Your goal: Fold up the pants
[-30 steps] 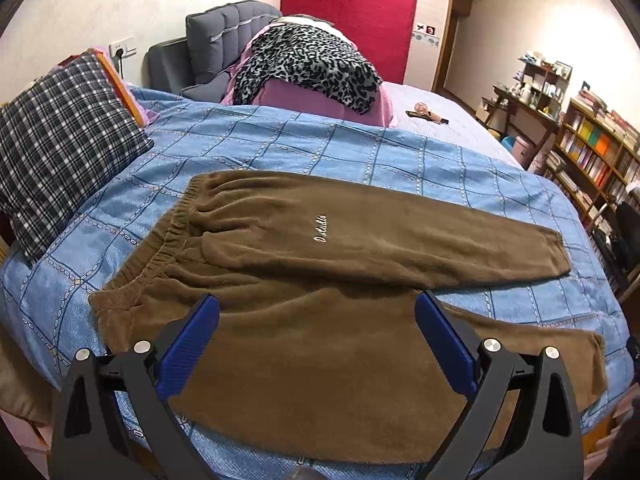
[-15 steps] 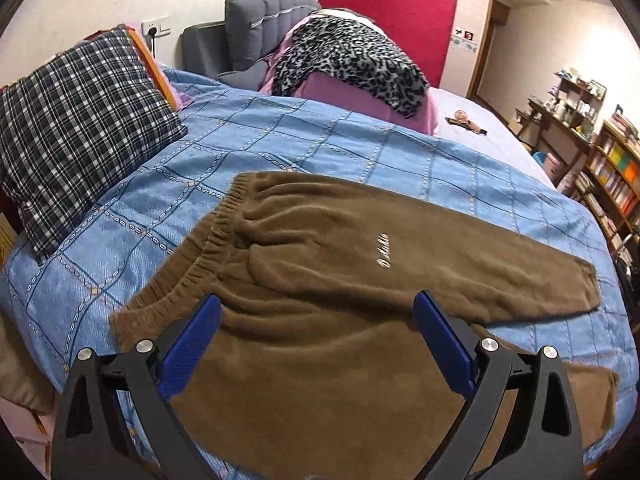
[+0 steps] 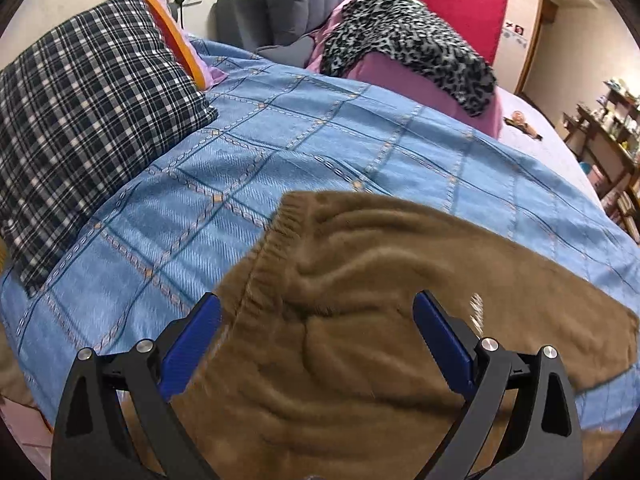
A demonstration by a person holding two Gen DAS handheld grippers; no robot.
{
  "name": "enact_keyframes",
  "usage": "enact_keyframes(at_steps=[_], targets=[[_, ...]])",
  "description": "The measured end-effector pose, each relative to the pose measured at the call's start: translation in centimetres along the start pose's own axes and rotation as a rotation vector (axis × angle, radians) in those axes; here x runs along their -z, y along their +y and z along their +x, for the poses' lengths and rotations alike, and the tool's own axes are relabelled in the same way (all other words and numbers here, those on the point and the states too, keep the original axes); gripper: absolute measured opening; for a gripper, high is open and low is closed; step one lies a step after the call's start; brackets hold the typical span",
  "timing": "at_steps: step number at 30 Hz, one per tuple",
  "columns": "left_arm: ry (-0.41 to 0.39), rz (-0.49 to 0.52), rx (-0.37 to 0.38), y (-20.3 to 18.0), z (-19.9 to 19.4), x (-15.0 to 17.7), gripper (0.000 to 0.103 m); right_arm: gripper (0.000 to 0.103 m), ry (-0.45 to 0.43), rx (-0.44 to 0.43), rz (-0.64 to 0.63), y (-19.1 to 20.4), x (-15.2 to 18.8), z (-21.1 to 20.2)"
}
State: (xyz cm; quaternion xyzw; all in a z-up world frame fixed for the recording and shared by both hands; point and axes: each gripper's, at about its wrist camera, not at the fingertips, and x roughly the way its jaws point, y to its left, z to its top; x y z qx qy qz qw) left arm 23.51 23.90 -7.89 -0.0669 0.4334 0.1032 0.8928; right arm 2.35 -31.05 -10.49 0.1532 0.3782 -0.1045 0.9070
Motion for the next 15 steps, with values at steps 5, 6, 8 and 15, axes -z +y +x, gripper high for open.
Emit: enact_keyframes(at_steps=[5, 6, 8, 15], targets=[[0.031, -0.015, -0.035, 0.7, 5.2, -2.8, 0.096, 0.1, 0.027, -0.008, -0.028, 1.6, -1.0, 2.3], [0.037, -0.019, -0.041, 0.9, 6.1, -3.3, 0.096, 0.1, 0.034, -0.008, -0.032, 1.8, -1.2, 2.8], [0.048, -0.036, -0.058, 1.2, 7.9, -4.3, 0.096, 0.1, 0.046, -0.007, -0.032, 2.0, -1.5, 3.6], [0.089, -0.082, -0.089, 1.7, 12.3, -6.8, 0.096, 0.1, 0.075, 0.001, -0.022, 1.9, -2.4, 6.3]])
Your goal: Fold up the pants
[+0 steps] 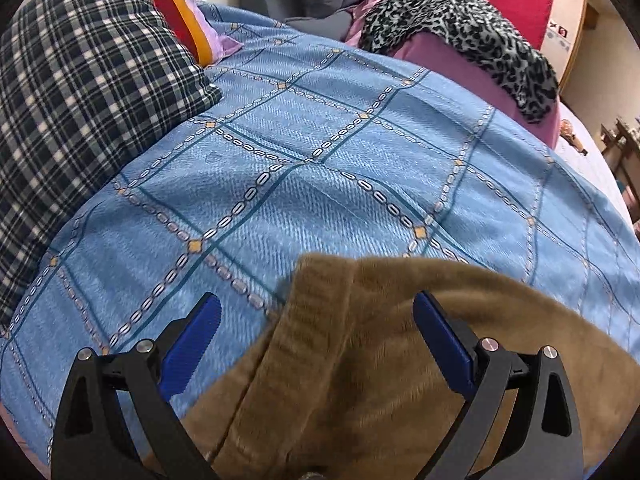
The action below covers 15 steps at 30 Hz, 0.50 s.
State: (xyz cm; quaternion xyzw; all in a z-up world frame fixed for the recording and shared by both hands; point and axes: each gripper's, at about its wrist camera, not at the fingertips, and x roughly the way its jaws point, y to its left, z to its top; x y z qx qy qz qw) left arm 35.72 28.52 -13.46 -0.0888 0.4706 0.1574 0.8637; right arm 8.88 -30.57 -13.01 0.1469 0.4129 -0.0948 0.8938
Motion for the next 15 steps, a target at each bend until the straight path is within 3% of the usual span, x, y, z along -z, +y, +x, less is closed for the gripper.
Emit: enact_keyframes(at_steps=[9, 13, 15], targets=[[0.094, -0.016, -0.05, -0.3, 4.3, -2.0, 0.094, 0.1, 0.015, -0.008, 0.002, -0.2, -1.7, 2.8], [0.131, -0.033, -0.024, -0.3, 5.6, -2.3, 0.071, 0.1, 0.036, -0.008, -0.006, -0.3, -2.1, 4.5], [0.142, -0.043, 0.014, -0.7, 5.7, -2.2, 0.05, 0.1, 0.046, -0.006, -0.008, -0.5, -2.3, 5.3]])
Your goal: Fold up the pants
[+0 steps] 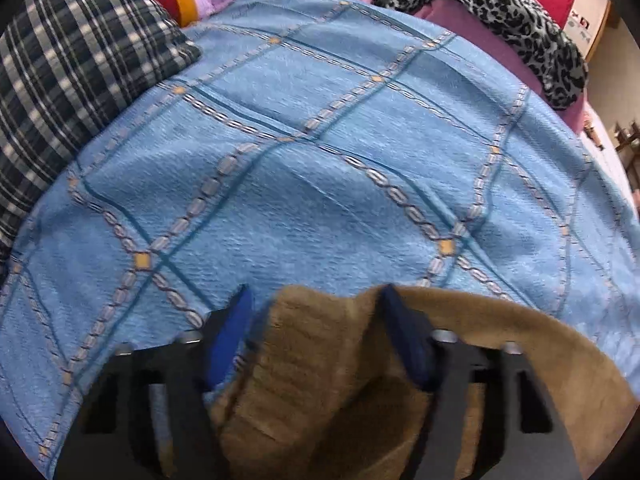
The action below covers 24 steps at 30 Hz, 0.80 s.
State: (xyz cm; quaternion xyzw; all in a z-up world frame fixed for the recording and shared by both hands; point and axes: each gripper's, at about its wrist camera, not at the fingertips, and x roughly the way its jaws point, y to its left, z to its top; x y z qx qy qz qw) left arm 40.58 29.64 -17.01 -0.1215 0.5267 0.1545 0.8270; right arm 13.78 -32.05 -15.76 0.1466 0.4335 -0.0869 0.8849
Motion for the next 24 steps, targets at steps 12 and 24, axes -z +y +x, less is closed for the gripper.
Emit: enact_keyframes(at_steps=[12, 24], targets=[[-0.123, 0.123, 0.025, -2.0, -6.3, 1.7, 0.036, 0.099, -0.037, 0.106, 0.008, -5.6, -6.5, 4.2], [-0.185, 0.14, 0.14, -0.5, -12.7, 4.8, 0.035, 0.089, 0.037, -0.003, 0.327, -15.9, -16.7, 9.8]])
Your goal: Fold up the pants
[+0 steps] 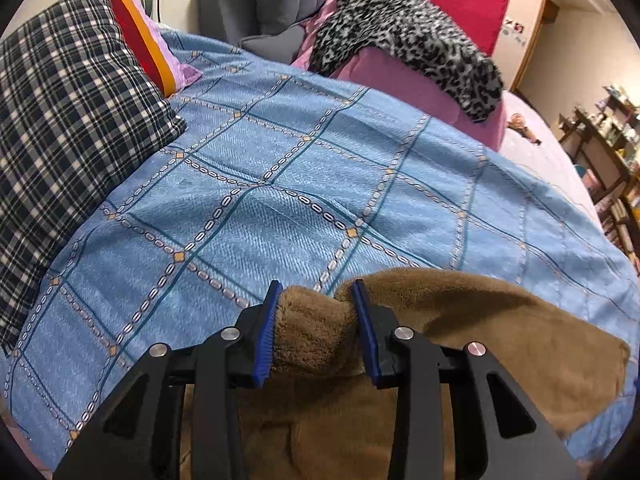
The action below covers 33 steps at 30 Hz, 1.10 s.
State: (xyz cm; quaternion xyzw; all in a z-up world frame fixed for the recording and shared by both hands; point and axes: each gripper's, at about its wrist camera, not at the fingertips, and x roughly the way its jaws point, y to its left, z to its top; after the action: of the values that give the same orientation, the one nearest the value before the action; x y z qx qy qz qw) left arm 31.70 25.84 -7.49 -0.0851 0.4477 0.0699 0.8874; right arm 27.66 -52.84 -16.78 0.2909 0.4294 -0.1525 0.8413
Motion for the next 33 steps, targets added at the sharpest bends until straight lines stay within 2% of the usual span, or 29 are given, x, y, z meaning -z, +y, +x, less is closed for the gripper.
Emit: enact_keyframes(at_steps=[5, 9, 15, 21, 26, 30, 33], targets=[[-0.029, 0.026, 0.046, 0.9, -3.4, 2.8, 0.035, 0.089, 0.033, -0.077, 0.153, -1.0, -3.5, 2.7], [-0.046, -0.005, 0.101, 2.9, -5.7, 4.7, 0.035, 0.089, 0.06, -0.092, 0.219, -1.3, -4.6, 4.6], [-0.05, -0.044, 0.164, 5.6, -7.0, 7.1, 0.035, 0.089, 0.088, -0.057, 0.242, -1.6, -4.5, 6.5], [-0.094, 0.03, 0.201, 6.3, -8.9, 9.8, 0.034, 0.089, 0.107, -0.05, 0.306, -3.0, -4.7, 8.0], [-0.109, 0.021, 0.232, 7.7, -9.9, 11.8, 0.034, 0.088, 0.12, -0.047, 0.35, -3.7, -5.0, 8.4], [-0.102, -0.041, 0.248, 9.5, -9.7, 13.2, 0.034, 0.08, 0.131, -0.023, 0.397, -4.2, -4.9, 8.6], [-0.095, -0.048, 0.249, 9.8, -9.5, 13.8, 0.034, 0.075, 0.147, 0.001, 0.419, -4.6, -4.9, 8.9]])
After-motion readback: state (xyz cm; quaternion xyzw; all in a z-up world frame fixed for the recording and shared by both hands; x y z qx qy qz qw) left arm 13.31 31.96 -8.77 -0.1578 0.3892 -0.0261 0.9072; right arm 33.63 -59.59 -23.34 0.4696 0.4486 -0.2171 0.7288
